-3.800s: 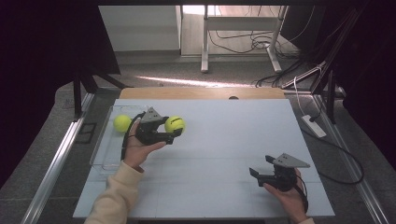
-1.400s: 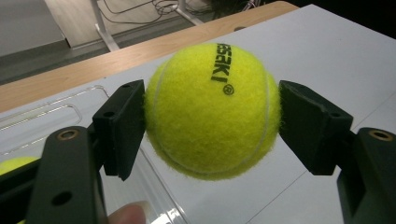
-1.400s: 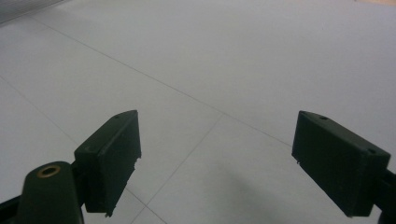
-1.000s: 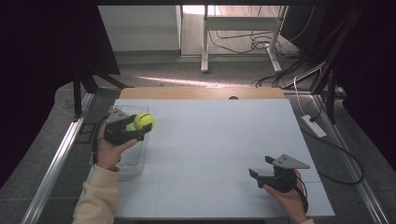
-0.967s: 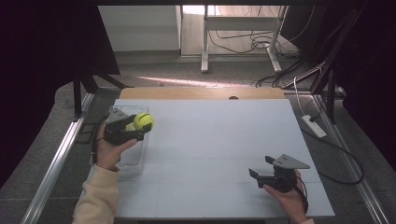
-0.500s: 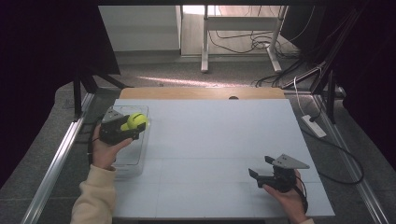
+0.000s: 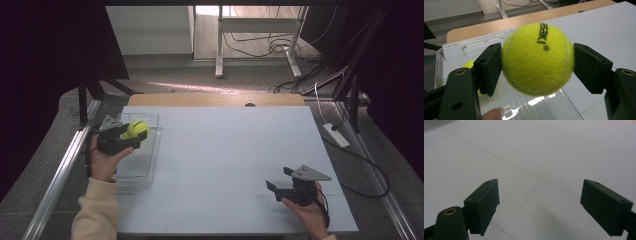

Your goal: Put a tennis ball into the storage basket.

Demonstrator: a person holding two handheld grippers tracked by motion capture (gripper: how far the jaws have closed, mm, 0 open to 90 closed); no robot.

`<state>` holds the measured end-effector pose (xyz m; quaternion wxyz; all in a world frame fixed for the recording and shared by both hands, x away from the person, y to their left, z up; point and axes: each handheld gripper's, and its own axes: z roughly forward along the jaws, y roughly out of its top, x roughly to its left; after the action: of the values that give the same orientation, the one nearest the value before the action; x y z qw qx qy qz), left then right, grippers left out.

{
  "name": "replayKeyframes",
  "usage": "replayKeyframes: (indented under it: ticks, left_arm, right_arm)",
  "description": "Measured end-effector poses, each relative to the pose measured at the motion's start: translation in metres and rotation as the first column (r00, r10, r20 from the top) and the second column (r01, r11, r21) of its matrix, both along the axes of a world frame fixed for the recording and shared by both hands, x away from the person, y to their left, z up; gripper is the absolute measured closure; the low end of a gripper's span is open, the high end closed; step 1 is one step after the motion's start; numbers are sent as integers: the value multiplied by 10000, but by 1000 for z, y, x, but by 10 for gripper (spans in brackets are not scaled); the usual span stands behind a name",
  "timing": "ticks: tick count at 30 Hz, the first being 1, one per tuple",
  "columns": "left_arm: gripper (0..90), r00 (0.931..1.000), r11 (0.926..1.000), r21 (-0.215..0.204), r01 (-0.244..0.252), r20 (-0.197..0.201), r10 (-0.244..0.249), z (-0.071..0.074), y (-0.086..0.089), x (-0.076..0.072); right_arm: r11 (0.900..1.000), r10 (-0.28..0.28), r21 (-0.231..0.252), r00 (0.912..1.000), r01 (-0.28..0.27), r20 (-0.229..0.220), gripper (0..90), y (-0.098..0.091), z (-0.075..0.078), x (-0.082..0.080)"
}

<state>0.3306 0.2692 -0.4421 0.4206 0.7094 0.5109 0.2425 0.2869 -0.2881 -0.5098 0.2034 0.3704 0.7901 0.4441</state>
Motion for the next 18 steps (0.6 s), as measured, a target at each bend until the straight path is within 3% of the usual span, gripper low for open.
replayKeyframes:
  ticks: [18]
  left_arm:
    - [277,9981,9981,-166,-585,-192,582,-3,21,-7]
  right_arm:
    - [10000,-22,-14,10000,22,-14,151,0,0,0]
